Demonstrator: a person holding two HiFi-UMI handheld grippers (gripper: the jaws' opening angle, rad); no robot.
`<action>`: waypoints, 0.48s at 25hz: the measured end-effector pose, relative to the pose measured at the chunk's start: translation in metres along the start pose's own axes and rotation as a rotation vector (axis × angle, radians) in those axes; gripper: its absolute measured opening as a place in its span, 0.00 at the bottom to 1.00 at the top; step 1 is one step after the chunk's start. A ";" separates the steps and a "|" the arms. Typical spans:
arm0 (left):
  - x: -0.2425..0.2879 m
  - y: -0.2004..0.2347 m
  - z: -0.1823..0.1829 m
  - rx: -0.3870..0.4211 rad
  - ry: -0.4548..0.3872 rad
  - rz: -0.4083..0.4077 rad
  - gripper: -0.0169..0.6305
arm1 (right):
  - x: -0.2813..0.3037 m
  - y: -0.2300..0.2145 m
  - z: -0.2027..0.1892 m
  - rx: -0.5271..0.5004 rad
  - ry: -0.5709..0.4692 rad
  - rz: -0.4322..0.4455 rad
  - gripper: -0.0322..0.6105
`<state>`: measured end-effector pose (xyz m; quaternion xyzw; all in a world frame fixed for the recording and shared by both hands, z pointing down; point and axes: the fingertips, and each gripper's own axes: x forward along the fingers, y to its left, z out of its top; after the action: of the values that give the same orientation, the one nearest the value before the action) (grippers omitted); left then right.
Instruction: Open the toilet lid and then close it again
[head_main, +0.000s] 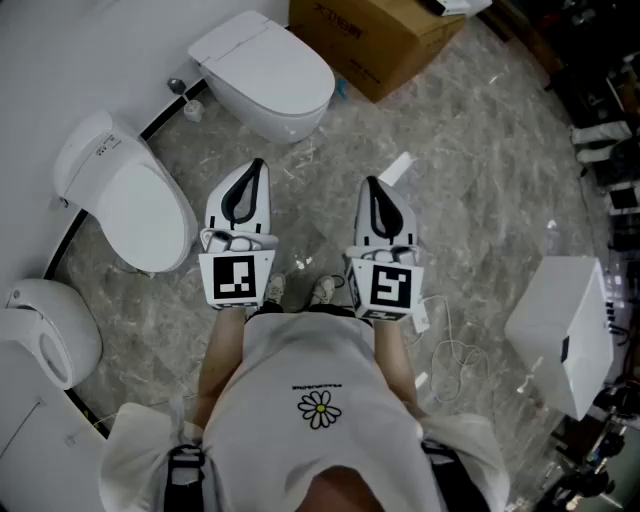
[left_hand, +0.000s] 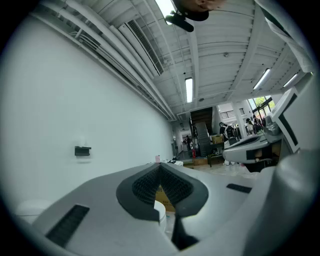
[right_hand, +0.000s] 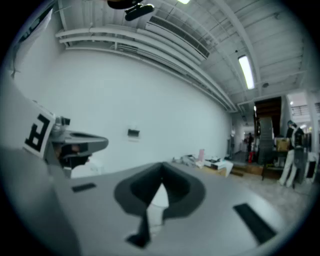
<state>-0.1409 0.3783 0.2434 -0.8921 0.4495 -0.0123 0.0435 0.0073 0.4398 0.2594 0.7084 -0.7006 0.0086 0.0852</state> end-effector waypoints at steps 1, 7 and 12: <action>-0.001 -0.002 -0.002 0.003 0.007 0.000 0.06 | -0.001 -0.001 -0.002 0.002 0.002 0.001 0.10; -0.003 -0.010 -0.006 0.025 0.011 0.000 0.06 | -0.006 -0.004 -0.007 -0.004 -0.002 0.024 0.10; -0.003 -0.023 -0.005 0.029 0.008 0.011 0.06 | -0.012 -0.018 -0.015 0.001 0.004 0.032 0.10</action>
<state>-0.1253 0.3941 0.2505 -0.8888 0.4544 -0.0223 0.0547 0.0264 0.4536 0.2704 0.6970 -0.7118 0.0115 0.0862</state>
